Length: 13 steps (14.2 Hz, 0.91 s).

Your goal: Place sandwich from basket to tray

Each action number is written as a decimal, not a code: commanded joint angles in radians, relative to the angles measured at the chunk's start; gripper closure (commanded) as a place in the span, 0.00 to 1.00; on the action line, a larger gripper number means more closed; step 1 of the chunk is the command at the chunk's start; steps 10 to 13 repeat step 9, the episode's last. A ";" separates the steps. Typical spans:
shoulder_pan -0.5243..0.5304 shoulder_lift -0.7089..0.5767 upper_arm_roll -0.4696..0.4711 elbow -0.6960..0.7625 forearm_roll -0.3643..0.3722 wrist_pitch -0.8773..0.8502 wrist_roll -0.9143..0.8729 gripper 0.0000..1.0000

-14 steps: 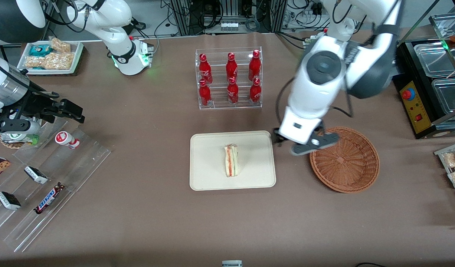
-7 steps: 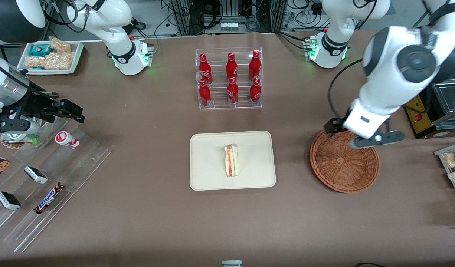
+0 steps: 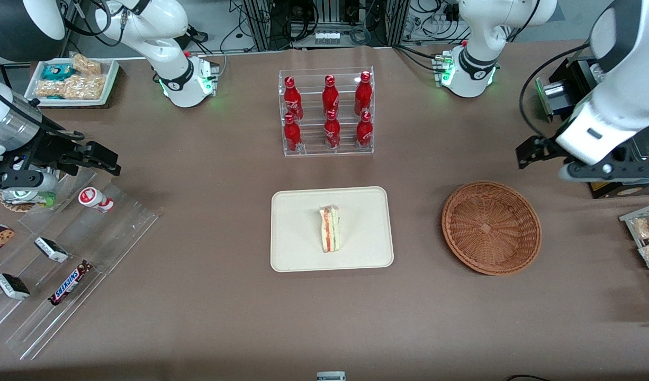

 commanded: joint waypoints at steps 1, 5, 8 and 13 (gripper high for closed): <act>0.051 -0.013 -0.007 0.066 -0.043 -0.073 0.115 0.00; 0.053 0.007 -0.004 0.092 -0.040 -0.076 0.132 0.00; 0.055 0.004 -0.004 0.081 -0.042 -0.081 0.139 0.00; 0.055 0.002 -0.004 0.081 -0.042 -0.083 0.139 0.00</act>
